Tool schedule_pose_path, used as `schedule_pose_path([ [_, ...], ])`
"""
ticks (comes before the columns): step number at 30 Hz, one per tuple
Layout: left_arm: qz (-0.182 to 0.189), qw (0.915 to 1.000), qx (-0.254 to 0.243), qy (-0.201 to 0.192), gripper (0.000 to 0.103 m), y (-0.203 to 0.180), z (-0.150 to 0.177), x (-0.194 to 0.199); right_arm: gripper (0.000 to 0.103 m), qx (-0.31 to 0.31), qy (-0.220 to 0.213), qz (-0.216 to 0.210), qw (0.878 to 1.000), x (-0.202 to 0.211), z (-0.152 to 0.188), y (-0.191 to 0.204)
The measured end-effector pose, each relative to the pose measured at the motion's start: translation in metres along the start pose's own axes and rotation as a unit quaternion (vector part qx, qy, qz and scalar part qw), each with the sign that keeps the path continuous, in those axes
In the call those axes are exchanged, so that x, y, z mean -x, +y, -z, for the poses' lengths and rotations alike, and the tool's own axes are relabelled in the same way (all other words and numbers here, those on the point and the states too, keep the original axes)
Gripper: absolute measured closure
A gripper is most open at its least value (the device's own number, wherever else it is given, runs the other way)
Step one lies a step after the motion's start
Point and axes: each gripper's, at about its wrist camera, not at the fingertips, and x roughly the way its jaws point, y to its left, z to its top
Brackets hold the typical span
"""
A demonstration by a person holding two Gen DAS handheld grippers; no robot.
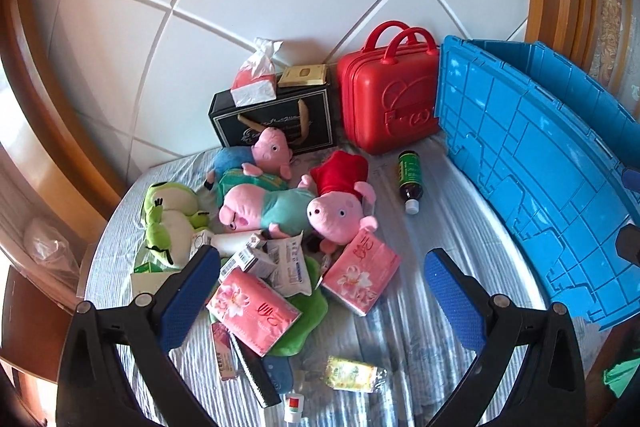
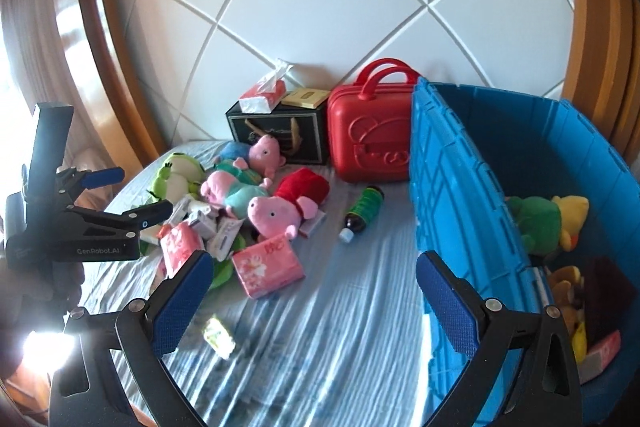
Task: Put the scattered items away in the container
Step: 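Move both empty grippers back to the pile on the bed, then grasp the large pink tissue pack with the left gripper while the right gripper grasps the yellow wrapped snack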
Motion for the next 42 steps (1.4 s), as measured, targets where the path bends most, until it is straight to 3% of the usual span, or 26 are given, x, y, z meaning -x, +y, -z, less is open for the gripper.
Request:
schedule_pose_path([
  [8, -0.007, 0.9983, 0.022, 0.053, 0.0, 0.049, 0.055, -0.036, 0.0, 0.016, 0.049, -0.022, 0.998, -0.046, 0.032, 0.049],
  [17, 0.011, 0.9924, 0.065, 0.104, 0.0, 0.092, 0.104, -0.094, 0.0, 0.039, 0.108, -0.045, 0.992, -0.112, 0.078, 0.104],
  [26, 0.041, 0.986, 0.116, 0.112, 0.0, 0.113, 0.118, -0.16, 0.0, 0.058, 0.172, -0.069, 0.981, -0.181, 0.135, 0.147],
  [33, 0.045, 0.9805, 0.138, 0.133, 0.0, 0.114, 0.125, -0.203, 0.0, 0.064, 0.197, -0.065, 0.976, -0.223, 0.169, 0.156],
  [38, 0.029, 0.9829, 0.132, 0.125, 0.0, 0.111, 0.122, -0.21, 0.0, 0.077, 0.212, -0.055, 0.973, -0.252, 0.19, 0.165],
  [42, 0.021, 0.9797, 0.16, 0.119, 0.0, 0.117, 0.119, -0.194, 0.0, 0.08, 0.211, -0.034, 0.973, -0.267, 0.197, 0.17],
])
